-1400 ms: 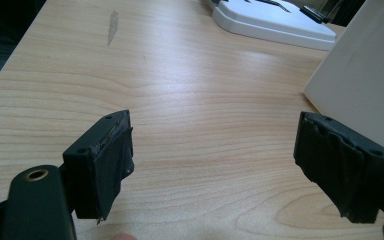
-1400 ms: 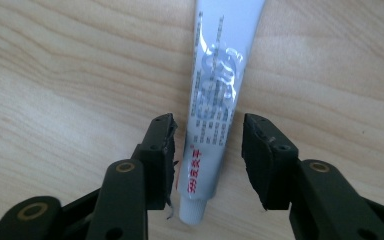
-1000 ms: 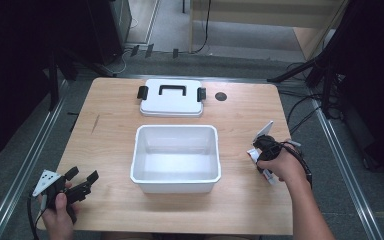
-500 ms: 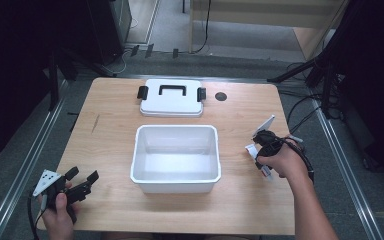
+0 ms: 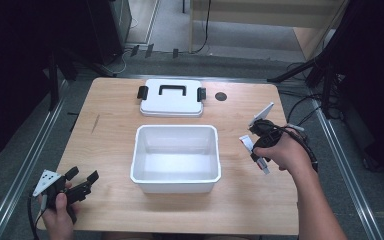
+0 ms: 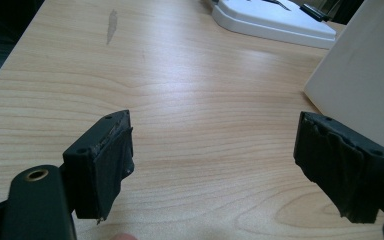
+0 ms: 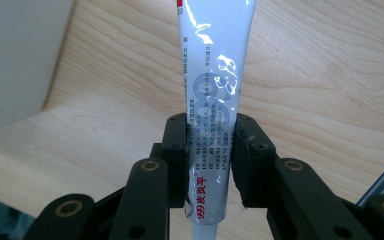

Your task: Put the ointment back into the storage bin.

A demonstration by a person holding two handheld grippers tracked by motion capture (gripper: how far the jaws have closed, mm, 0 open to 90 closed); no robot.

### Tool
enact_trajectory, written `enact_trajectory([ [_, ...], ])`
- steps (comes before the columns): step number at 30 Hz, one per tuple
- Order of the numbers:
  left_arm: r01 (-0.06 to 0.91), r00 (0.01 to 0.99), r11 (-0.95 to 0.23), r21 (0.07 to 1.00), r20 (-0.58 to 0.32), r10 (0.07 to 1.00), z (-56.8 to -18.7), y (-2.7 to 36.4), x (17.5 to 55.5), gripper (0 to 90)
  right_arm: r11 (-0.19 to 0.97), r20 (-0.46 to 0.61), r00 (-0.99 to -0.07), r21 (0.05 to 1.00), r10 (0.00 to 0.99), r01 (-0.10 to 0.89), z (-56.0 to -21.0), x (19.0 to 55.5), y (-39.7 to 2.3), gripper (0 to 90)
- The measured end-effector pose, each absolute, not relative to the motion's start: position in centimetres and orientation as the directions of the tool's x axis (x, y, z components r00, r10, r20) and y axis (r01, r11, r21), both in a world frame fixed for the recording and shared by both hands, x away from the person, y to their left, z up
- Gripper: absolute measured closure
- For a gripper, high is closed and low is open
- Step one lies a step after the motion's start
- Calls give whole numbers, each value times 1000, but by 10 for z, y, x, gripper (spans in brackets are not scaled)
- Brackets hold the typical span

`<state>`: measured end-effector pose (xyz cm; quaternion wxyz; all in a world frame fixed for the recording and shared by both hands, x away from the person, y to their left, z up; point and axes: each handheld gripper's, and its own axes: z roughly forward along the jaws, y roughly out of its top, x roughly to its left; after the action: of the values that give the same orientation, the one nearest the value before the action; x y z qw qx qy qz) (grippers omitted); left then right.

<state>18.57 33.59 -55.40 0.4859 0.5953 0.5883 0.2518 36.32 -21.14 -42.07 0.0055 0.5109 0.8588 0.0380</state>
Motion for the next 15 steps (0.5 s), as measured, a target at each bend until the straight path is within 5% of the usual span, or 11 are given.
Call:
enact_trajectory([
  [15,456,180,164,875,-272,945,-554,336,186,169,502,77,-511,113,856,858,-373,359,-174,712],
])
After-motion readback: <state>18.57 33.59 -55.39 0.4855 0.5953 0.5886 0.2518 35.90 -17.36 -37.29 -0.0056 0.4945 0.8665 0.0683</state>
